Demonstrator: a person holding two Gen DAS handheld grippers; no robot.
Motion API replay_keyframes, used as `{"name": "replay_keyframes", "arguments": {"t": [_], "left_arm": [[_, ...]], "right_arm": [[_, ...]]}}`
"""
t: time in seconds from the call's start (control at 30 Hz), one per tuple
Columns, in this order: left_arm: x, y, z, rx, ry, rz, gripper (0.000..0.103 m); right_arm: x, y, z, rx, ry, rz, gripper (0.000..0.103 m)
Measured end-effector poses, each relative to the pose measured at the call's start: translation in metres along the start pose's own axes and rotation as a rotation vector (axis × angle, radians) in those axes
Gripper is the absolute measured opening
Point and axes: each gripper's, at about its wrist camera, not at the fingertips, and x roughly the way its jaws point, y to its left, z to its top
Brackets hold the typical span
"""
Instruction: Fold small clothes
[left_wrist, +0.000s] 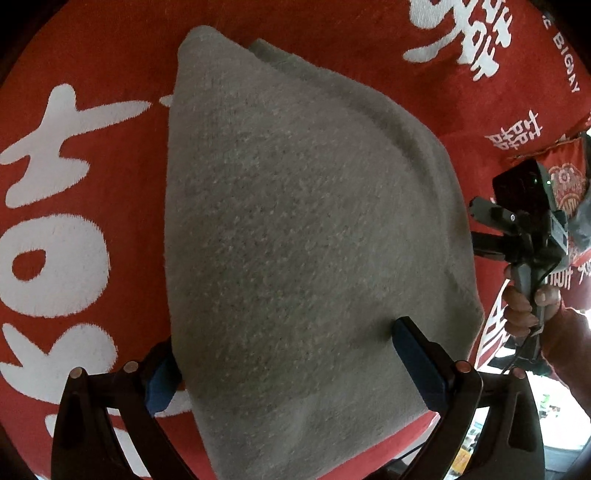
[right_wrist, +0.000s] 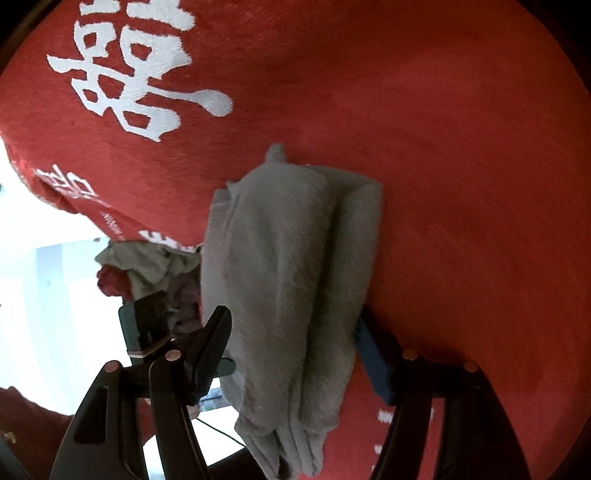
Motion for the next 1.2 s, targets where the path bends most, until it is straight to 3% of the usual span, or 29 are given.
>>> {"name": "replay_keyframes", "arguments": {"t": [0.23,0.37,0.47,0.5,0.57,0.77,1.2], "left_arm": [[0.004,0.006,0.003,-0.018,-0.007,0.017,0.102],[0.004,0.005,0.002,-0.022,-0.014,0.048,0.102],[0.001,0.005,0.001,-0.039,-0.023,0.066,0.096],[-0.001,0.002,0.000,-0.038,-0.034,0.070,0.093],[-0.010,0.007,-0.005,-0.035,-0.051,0.066,0.084],[-0.038,0.025,-0.017,-0.067,-0.099,-0.038,0.058],[-0.096,0.034,-0.059,0.029,-0.139,-0.144,0.057]], "right_arm": [[0.022,0.006,0.013,-0.071,0.053,0.057,0.072],[0.035,0.014,0.016,-0.081,0.047,0.024,0.072],[0.041,0.021,0.016,-0.028,0.034,-0.058,0.056],[0.041,0.019,0.015,0.000,0.031,-0.077,0.044],[0.042,0.017,0.012,0.044,0.025,-0.072,0.037],[0.033,0.024,-0.002,0.106,-0.040,0.018,0.036],[0.027,0.072,-0.038,0.152,-0.089,0.075,0.036]]}}
